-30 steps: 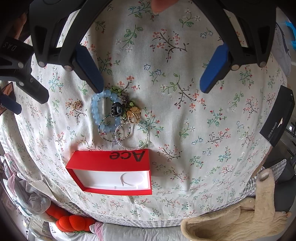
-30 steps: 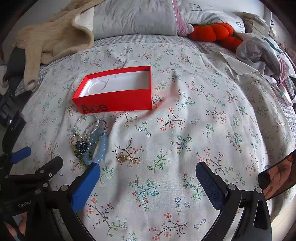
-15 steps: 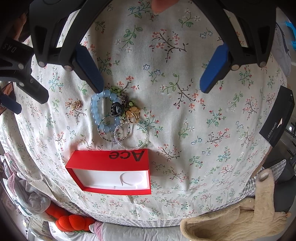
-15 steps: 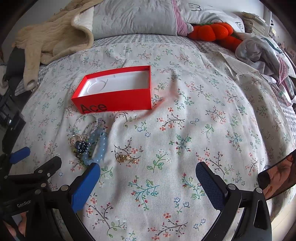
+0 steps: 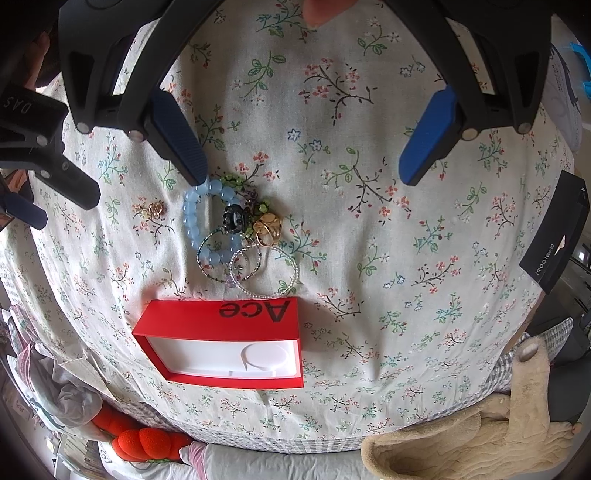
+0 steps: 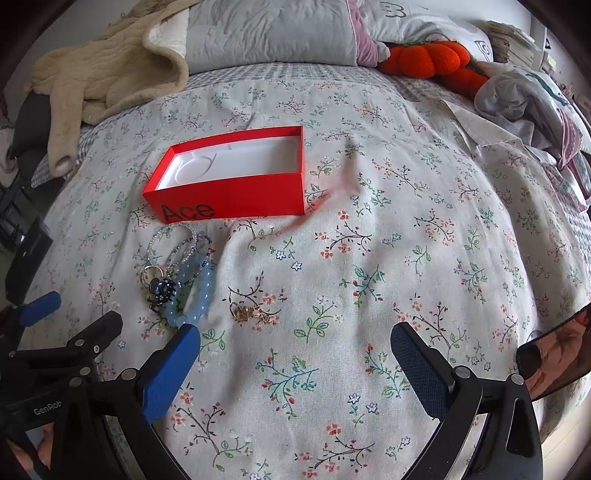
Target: Organize jewelry
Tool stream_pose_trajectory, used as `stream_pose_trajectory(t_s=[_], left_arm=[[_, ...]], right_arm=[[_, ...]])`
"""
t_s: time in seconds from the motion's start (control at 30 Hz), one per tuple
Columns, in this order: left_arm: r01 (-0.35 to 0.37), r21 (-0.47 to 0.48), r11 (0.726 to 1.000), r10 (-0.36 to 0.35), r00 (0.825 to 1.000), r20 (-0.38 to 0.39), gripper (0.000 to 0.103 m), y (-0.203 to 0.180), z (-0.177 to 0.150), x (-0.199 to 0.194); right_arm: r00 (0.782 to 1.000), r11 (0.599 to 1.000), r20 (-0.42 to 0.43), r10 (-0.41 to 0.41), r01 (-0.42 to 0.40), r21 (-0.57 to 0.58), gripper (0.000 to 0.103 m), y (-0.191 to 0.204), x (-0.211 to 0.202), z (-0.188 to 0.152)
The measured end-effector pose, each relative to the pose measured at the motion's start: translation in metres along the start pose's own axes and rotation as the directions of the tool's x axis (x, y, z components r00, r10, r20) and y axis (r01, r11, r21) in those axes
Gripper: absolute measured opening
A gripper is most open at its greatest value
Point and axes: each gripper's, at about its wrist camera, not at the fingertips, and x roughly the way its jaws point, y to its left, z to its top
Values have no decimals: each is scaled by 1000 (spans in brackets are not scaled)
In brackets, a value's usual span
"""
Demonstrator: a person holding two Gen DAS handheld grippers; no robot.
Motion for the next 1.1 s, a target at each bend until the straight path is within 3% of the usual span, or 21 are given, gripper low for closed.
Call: stream_pose_trajectory(t_s=[0.27, 0.53, 0.6, 0.63, 0.7, 0.73, 0.9, 0.97, 1.1], left_arm=[[-9, 5, 1000, 9, 999, 31, 103, 12, 19, -7], [44, 91, 995, -45, 999, 1, 103, 14, 60, 12], [79, 60, 995, -79, 997, -13, 95, 20, 63, 24], [105, 34, 994, -104, 994, -38, 87, 24, 65, 33], [165, -18, 986, -166, 983, -85, 76, 30, 68, 48], [187, -36, 982, -190, 978, -91, 71, 33, 70, 53], [253, -109, 961, -265, 958, -112, 57, 42, 74, 75], [277, -123, 953, -292, 949, -124, 46, 41, 76, 83], [307, -128, 943, -324, 935, -142, 39, 37, 79, 94]], right_arm=[[1000, 999, -3, 19, -19, -30, 103, -3, -3, 25], [982, 984, -102, 158, -166, -70, 103, 0, 26, 53], [968, 974, -131, 216, -222, -35, 97, -1, 39, 56], [960, 970, -146, 239, -243, -15, 94, -2, 45, 57], [943, 958, -173, 286, -288, 13, 78, 0, 54, 58], [936, 952, -180, 304, -305, 19, 76, 2, 58, 60], [924, 938, -178, 339, -346, -11, 67, 18, 65, 67], [915, 930, -181, 360, -366, -4, 64, 22, 69, 70], [891, 910, -195, 411, -412, 35, 46, 22, 83, 77]])
